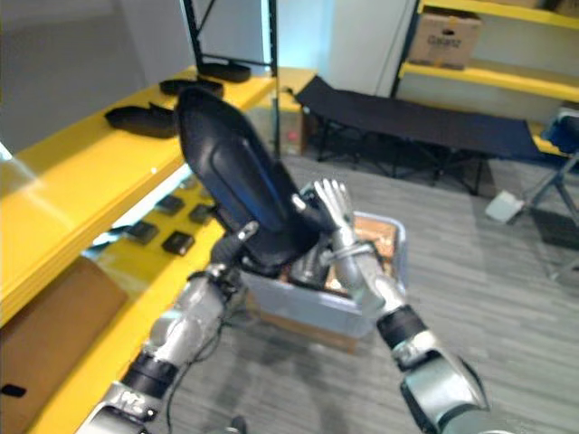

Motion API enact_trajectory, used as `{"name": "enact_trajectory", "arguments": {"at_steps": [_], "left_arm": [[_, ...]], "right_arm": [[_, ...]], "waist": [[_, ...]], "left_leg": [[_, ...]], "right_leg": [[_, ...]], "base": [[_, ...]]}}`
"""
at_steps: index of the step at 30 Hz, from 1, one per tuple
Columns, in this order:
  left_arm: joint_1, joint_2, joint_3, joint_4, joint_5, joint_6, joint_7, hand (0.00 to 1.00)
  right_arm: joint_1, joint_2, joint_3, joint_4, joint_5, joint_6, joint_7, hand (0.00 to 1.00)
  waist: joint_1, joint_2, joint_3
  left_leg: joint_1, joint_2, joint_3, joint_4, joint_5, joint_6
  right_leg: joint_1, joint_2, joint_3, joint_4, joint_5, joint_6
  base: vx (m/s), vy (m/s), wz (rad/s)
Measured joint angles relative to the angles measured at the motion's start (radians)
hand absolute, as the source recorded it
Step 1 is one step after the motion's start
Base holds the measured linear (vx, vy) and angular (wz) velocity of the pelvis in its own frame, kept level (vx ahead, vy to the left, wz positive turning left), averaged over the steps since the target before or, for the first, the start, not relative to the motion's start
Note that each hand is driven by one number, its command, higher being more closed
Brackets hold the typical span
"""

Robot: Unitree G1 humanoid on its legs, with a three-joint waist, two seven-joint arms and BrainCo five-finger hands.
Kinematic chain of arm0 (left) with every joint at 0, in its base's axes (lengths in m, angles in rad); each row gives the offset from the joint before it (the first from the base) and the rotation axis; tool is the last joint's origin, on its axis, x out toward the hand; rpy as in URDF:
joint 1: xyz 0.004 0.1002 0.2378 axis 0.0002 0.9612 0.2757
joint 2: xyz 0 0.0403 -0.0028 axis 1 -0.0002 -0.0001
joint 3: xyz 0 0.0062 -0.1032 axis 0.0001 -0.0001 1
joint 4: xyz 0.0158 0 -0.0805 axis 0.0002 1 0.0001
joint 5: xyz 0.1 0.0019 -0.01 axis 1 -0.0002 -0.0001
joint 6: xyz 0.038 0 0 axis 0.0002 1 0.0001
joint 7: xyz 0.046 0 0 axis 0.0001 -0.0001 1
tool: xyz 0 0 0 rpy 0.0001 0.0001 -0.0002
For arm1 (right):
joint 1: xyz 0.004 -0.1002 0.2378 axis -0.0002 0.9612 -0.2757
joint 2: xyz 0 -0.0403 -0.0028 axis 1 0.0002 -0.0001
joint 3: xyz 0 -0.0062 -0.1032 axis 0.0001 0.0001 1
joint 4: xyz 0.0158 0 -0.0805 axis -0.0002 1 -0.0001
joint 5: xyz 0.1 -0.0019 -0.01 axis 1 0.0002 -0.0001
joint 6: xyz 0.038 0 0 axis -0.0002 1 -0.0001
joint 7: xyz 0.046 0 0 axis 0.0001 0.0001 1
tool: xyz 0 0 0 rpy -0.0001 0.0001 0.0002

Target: Walk over and take plastic housings, then place them on the shelf

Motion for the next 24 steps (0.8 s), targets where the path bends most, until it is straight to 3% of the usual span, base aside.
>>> {"name": "enact_trajectory", "arguments": {"at_steps": [9,10,15,19,24], "left_arm": [[0.04,-0.001,-0.043,0.026,-0.021,-0.084,-0.005,1.0],[0.045,-0.001,-0.049,0.026,-0.021,-0.098,-0.005,1.0],[0.057,-0.029,-0.054,0.026,-0.049,-0.123,-0.005,1.0],[0.059,-0.039,-0.052,0.026,-0.069,-0.136,-0.005,1.0],[0.059,-0.07,-0.029,0.026,-0.029,-0.156,0.003,1.0]], "right_arm": [[0.086,0.03,0.004,-0.022,0.029,0.0,-0.041,1.0],[0.092,0.03,0.005,-0.029,0.029,0.001,-0.042,0.0],[0.127,0.052,0.003,-0.103,0.107,-0.004,-0.059,0.0],[0.135,0.068,0.004,-0.121,0.161,-0.035,-0.059,0.0],[0.158,0.079,0.0,-0.137,0.197,-0.042,-0.086,0.0]], "waist": [[-0.02,-0.002,0.001],[-0.022,-0.002,0.001],[-0.025,-0.008,0.005],[-0.028,-0.019,0.011],[-0.025,-0.021,0.012]], "left_leg": [[0.0,-0.003,0.005,0.0,-0.003,0.0],[0.0,-0.003,0.007,0.0,-0.005,0.0],[0.0,-0.004,0.018,0.0,-0.008,0.0],[0.0,-0.007,0.019,0.0,-0.009,0.002],[0.004,-0.017,0.02,0.0,-0.011,0.006]], "right_leg": [[-0.002,-0.004,0.002,0.0,-0.002,-0.003],[-0.003,-0.005,0.004,0.0,-0.003,-0.003],[-0.011,-0.01,0.018,0.002,0.0,0.002],[-0.014,-0.012,0.02,0.008,0.002,0.004],[-0.014,-0.024,0.021,0.017,0.001,0.004]], "base": [[0.0,0.0,0.0],[0.0,0.0,-0.04],[0.01,0.007,-0.06],[0.0,0.0,0.0],[0.0,0.012,0.0]]}}
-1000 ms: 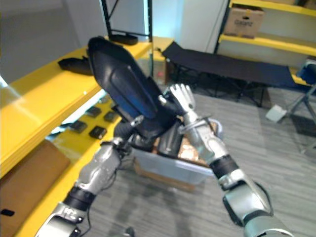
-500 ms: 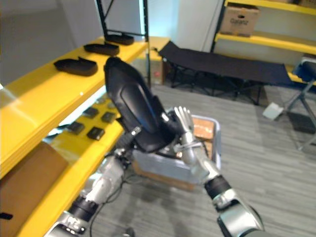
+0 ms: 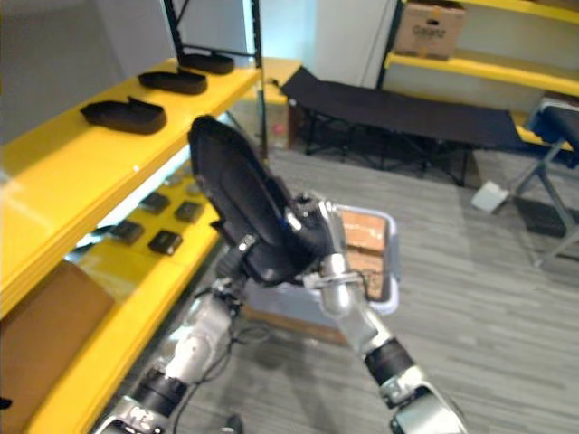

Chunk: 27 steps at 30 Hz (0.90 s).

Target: Walk over and take plastic housings, then place them on the shelf

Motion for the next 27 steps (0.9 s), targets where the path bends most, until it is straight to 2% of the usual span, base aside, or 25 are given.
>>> {"name": "enact_trajectory", "arguments": {"at_steps": [2,6,8,10,13,14,16,17,18,19,20,21,23,25,27], "left_arm": [[0.0,-0.006,0.002,-0.008,0.071,-0.023,0.01,1.0],[0.0,-0.007,0.019,-0.079,0.24,-0.03,0.07,1.0],[0.0,-0.033,0.054,-0.134,0.368,-0.03,0.105,1.0],[0.0,-0.044,0.065,-0.17,0.451,-0.03,0.129,1.0],[0.009,-0.077,0.078,-0.218,0.617,-0.06,0.151,1.0],[0.016,-0.077,0.078,-0.23,0.623,-0.063,0.151,1.0],[0.05,-0.081,0.098,-0.261,0.665,-0.096,0.159,1.0],[0.085,-0.091,0.169,-0.284,0.687,-0.126,0.17,1.0],[0.103,-0.094,0.214,-0.296,0.696,-0.142,0.189,1.0],[0.139,-0.093,0.302,-0.314,0.703,-0.177,0.23,1.0],[0.159,-0.093,0.347,-0.326,0.703,-0.191,0.25,1.0],[0.207,-0.092,0.455,-0.353,0.703,-0.227,0.311,1.0],[0.234,-0.093,0.482,-0.37,0.702,-0.252,0.331,1.0],[0.282,-0.1,0.468,-0.42,0.715,-0.29,0.34,1.0],[0.302,-0.109,0.46,-0.453,0.727,-0.301,0.33,1.0]], "right_arm": [[0.008,0.001,-0.001,-0.003,0.028,0.015,-0.017,0.0],[0.012,0.018,-0.031,-0.013,0.038,0.041,-0.042,0.0],[0.017,0.018,-0.072,-0.036,0.038,0.045,-0.06,0.0],[0.027,0.018,-0.101,-0.068,0.039,0.045,-0.062,0.0],[0.08,0.017,-0.151,-0.158,0.082,0.033,-0.051,0.0],[0.092,0.017,-0.154,-0.177,0.099,0.029,-0.04,0.0],[0.146,0.022,-0.189,-0.233,0.218,-0.011,0.01,0.0],[0.191,0.043,-0.304,-0.259,0.335,-0.028,0.017,0.0],[0.211,0.046,-0.372,-0.26,0.404,-0.041,0.029,0.0],[0.252,0.042,-0.498,-0.26,0.519,-0.058,0.059,0.0],[0.274,0.04,-0.558,-0.26,0.561,-0.065,0.071,0.0],[0.355,0.025,-0.662,-0.264,0.648,-0.081,0.1,0.0],[0.415,0.024,-0.687,-0.271,0.689,-0.084,0.137,0.0],[0.502,0.054,-0.688,-0.274,0.71,-0.076,0.22,0.0],[0.546,0.082,-0.683,-0.274,0.713,-0.073,0.273,0.0]], "waist": [[0.0,0.0,0.0],[-0.001,0.0,0.0],[-0.001,0.0,0.0],[-0.001,0.0,0.0],[-0.006,0.003,0.001],[-0.008,0.004,0.002],[-0.025,0.007,0.003],[-0.033,0.009,0.005],[-0.037,0.011,0.006],[-0.045,0.014,0.008],[-0.05,0.016,0.009],[-0.057,0.021,0.012],[-0.058,0.024,0.012],[-0.062,0.028,0.012],[-0.069,0.029,0.012]], "left_leg": [[0.001,-0.004,0.001,0.0,-0.001,0.001],[0.004,-0.006,0.004,0.0,0.0,0.003],[0.01,-0.005,0.007,0.0,0.0,0.003],[0.013,-0.006,0.01,0.0,0.0,0.004],[0.018,-0.005,0.021,0.0,-0.002,0.004],[0.018,-0.005,0.024,0.0,-0.002,0.005],[0.017,-0.005,0.027,0.0,-0.003,0.006],[0.017,-0.005,0.029,0.0,-0.004,0.007],[0.017,-0.005,0.03,0.0,-0.005,0.007],[0.017,-0.005,0.031,0.0,-0.006,0.007],[0.017,-0.005,0.032,0.0,-0.007,0.007],[0.017,-0.004,0.037,0.0,-0.01,0.004],[0.017,-0.002,0.046,0.0,-0.012,0.003],[0.017,-0.001,0.059,0.0,-0.018,0.001],[0.017,-0.002,0.06,0.0,-0.021,0.0]], "right_leg": [[0.0,-0.004,0.001,0.002,0.001,0.001],[-0.003,-0.006,0.003,0.01,0.001,0.002],[-0.003,-0.007,0.005,0.02,-0.003,-0.002],[-0.003,-0.009,0.007,0.024,-0.007,-0.005],[-0.011,-0.012,0.021,0.036,-0.019,-0.003],[-0.013,-0.012,0.025,0.036,-0.019,-0.003],[-0.016,-0.012,0.029,0.036,-0.019,-0.002],[-0.017,-0.012,0.031,0.036,-0.019,-0.001],[-0.017,-0.012,0.032,0.036,-0.019,0.0],[-0.018,-0.012,0.033,0.034,-0.019,0.0],[-0.018,-0.012,0.033,0.033,-0.019,0.0],[-0.021,-0.01,0.037,0.03,-0.02,0.0],[-0.024,-0.009,0.045,0.027,-0.02,0.0],[-0.032,-0.008,0.058,0.022,-0.019,0.001],[-0.032,-0.008,0.059,0.02,-0.019,0.001]], "base": [[0.0,0.017,-0.01],[0.0,0.01,0.0],[-0.01,0.016,-0.03],[-0.01,0.02,-0.05],[-0.01,0.02,-0.09],[0.0,0.016,-0.11],[0.01,0.013,-0.06],[0.0,0.0,0.0],[0.03,0.01,-0.04],[0.0,0.0,0.0],[0.04,0.009,-0.07],[0.05,0.008,-0.09],[0.05,0.008,-0.13],[0.04,0.011,-0.16],[0.02,0.009,-0.06]]}}
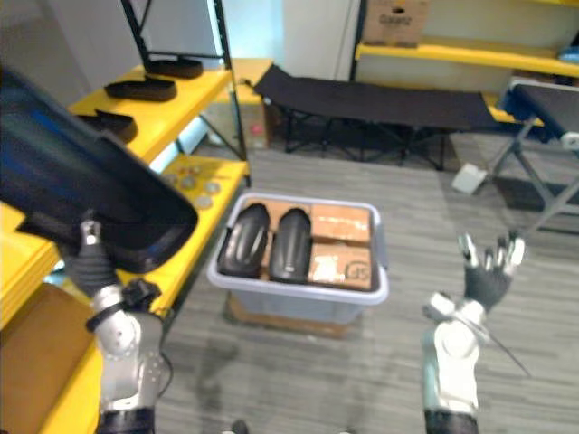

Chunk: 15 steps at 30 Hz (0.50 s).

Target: Walk over and take plastic housings, then place them on the shelf

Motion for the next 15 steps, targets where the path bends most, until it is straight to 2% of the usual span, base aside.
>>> {"name": "enact_trajectory", "arguments": {"at_steps": [2,5,9,11,15], "left_arm": [[0.066,-0.011,0.003,-0.048,-0.002,-0.023,-0.034,1.0],[0.137,-0.012,0.022,-0.05,-0.011,-0.035,-0.08,1.0],[0.186,-0.014,0.053,-0.05,-0.006,-0.035,-0.1,1.0],[0.188,-0.015,0.079,-0.051,0.013,-0.035,-0.087,1.0],[0.205,-0.015,0.153,-0.081,0.103,-0.026,-0.026,1.0]], "right_arm": [[0.062,0.037,0.001,0.001,0.014,0.009,0.073,0.0],[0.109,0.04,0.0,0.021,0.023,0.019,0.146,0.0],[0.084,0.038,0.033,0.029,0.059,0.013,0.212,0.0],[0.057,0.034,0.065,0.032,0.061,0.002,0.219,0.0],[-0.048,0.016,0.149,0.109,0.061,-0.006,0.222,0.0]], "waist": [[-0.016,0.006,-0.003],[-0.016,0.014,-0.007],[-0.009,0.014,-0.007],[0.001,0.015,-0.007],[0.05,0.019,-0.01]], "left_leg": [[0.0,0.0,0.007,0.0,-0.005,-0.001],[0.0,0.001,0.016,0.0,-0.007,-0.001],[-0.002,0.001,0.007,0.0,-0.007,-0.001],[-0.008,-0.003,-0.012,0.0,-0.007,-0.001],[-0.057,-0.017,-0.102,0.0,0.008,0.005]], "right_leg": [[-0.003,0.0,0.003,-0.003,0.0,0.0],[-0.007,0.0,0.008,-0.004,0.0,0.0],[-0.003,0.0,-0.001,-0.004,-0.001,0.0],[0.004,-0.002,-0.021,-0.004,-0.003,0.002],[0.017,-0.009,-0.113,-0.007,-0.01,0.006]], "base": [[0.04,0.013,-0.08],[0.04,0.015,-0.09],[0.0,0.006,0.06],[0.0,0.007,0.28],[0.0,0.001,0.63]]}}
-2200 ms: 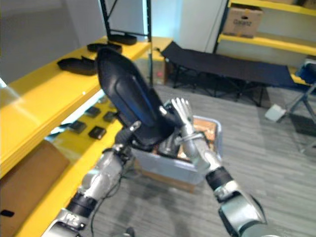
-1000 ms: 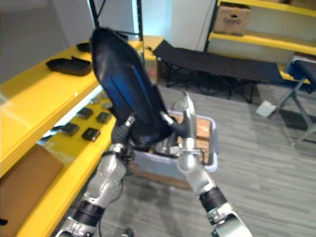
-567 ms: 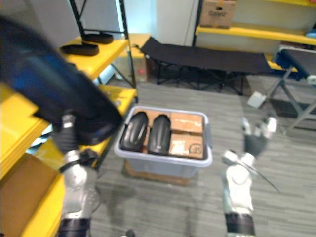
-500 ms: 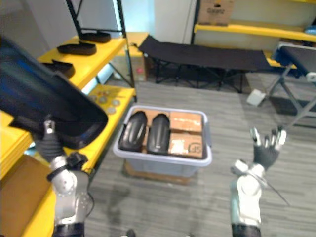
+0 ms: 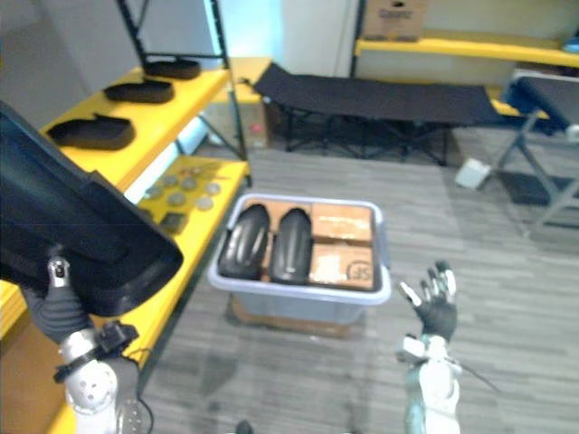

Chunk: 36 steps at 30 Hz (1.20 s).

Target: Walk over and take plastic housings, then place them on the shelf

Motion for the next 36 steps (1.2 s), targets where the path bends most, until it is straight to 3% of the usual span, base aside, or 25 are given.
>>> {"name": "enact_trajectory", "arguments": {"at_steps": [6,8,11,15,18,20,23,25,27,29,33,36], "left_arm": [[0.095,-0.04,0.151,-0.062,0.085,0.009,0.043,1.0],[0.144,-0.057,0.203,-0.063,0.071,0.006,0.02,1.0],[0.191,-0.071,0.228,-0.063,0.053,-0.005,-0.006,1.0],[0.206,-0.068,0.274,-0.061,0.054,-0.031,-0.021,1.0],[0.194,-0.066,0.291,-0.061,0.054,-0.059,-0.033,1.0],[0.168,-0.065,0.291,-0.062,0.054,-0.082,-0.074,1.0],[0.143,-0.042,0.289,-0.089,0.045,-0.102,-0.164,1.0],[0.133,0.008,0.282,-0.104,0.02,-0.106,-0.209,1.0],[0.098,0.07,0.248,-0.107,-0.002,-0.118,-0.244,1.0],[0.05,0.133,0.196,-0.111,-0.027,-0.121,-0.282,1.0],[0.081,0.124,0.167,-0.103,-0.036,-0.11,-0.276,1.0],[0.112,0.114,0.12,-0.092,-0.036,-0.109,-0.281,1.0]], "right_arm": [[-0.091,-0.001,0.141,0.046,-0.019,0.004,-0.007,0.0],[-0.143,-0.003,0.182,0.063,-0.076,0.019,-0.025,0.0],[-0.206,-0.011,0.211,0.075,-0.089,0.051,-0.033,0.0],[-0.267,-0.037,0.231,0.074,-0.09,0.089,-0.027,0.0],[-0.271,-0.064,0.231,0.07,-0.088,0.124,-0.012,0.0],[-0.251,-0.084,0.218,0.063,-0.088,0.135,-0.012,0.0],[-0.223,-0.087,0.159,0.056,-0.09,0.137,-0.012,0.0],[-0.193,-0.087,0.129,0.03,-0.09,0.137,-0.008,0.0],[-0.14,-0.087,0.097,-0.007,-0.09,0.137,-0.005,0.0],[-0.083,-0.086,0.052,-0.019,-0.089,0.136,-0.005,0.0],[-0.079,-0.085,0.044,-0.019,-0.091,0.117,0.037,0.0],[-0.08,-0.085,0.036,-0.019,-0.091,0.113,0.057,0.0]], "waist": [[0.104,0.0,-0.003],[0.144,0.0,-0.002],[0.182,-0.004,-0.002],[0.185,-0.018,0.004],[0.182,-0.024,0.009],[0.175,-0.024,0.009],[0.171,-0.017,0.014],[0.161,-0.006,0.022],[0.127,0.0,0.027],[0.101,0.0,0.027],[0.113,-0.011,0.035],[0.114,0.007,0.056]], "left_leg": [[-0.042,-0.042,-0.148,0.0,0.016,0.011],[-0.048,-0.054,-0.186,0.0,0.019,0.014],[-0.046,-0.058,-0.198,0.001,0.02,0.016],[-0.034,-0.058,-0.19,0.001,0.012,0.018],[-0.037,-0.066,-0.189,0.014,0.005,0.029],[-0.048,-0.072,-0.216,0.002,0.018,0.031],[-0.081,-0.078,-0.267,-0.004,0.037,0.035],[-0.094,-0.086,-0.306,-0.004,0.043,0.041],[-0.106,-0.108,-0.376,-0.004,0.059,0.045],[-0.115,-0.118,-0.425,-0.002,0.08,0.034],[-0.121,-0.116,-0.42,0.003,0.096,0.031],[-0.122,-0.119,-0.412,0.027,0.097,0.026]], "right_leg": [[0.057,-0.013,-0.154,0.002,-0.014,0.017],[0.077,-0.017,-0.194,0.005,-0.018,0.016],[0.079,-0.026,-0.197,0.023,-0.025,0.004],[0.08,-0.034,-0.191,0.044,-0.043,-0.013],[0.086,-0.042,-0.203,0.064,-0.064,-0.004],[0.098,-0.042,-0.245,0.068,-0.077,0.014],[0.092,-0.041,-0.273,0.109,-0.114,0.012],[0.072,-0.036,-0.222,0.159,-0.167,-0.005],[0.062,-0.027,-0.128,0.213,-0.212,-0.055],[0.063,-0.023,-0.024,0.264,-0.214,-0.054],[0.066,-0.022,-0.024,0.249,-0.223,-0.044],[0.092,-0.014,-0.024,0.224,-0.235,-0.043]], "base": [[0.05,0.009,0.77],[0.06,0.024,0.57],[0.03,0.031,0.17],[0.0,0.03,-0.05],[-0.02,0.017,0.11],[-0.05,-0.008,0.56],[-0.05,-0.015,0.58],[-0.03,-0.029,0.65],[0.0,-0.043,1.13],[0.07,-0.019,1.23],[0.04,-0.072,0.17],[-0.06,-0.032,-0.01]]}}
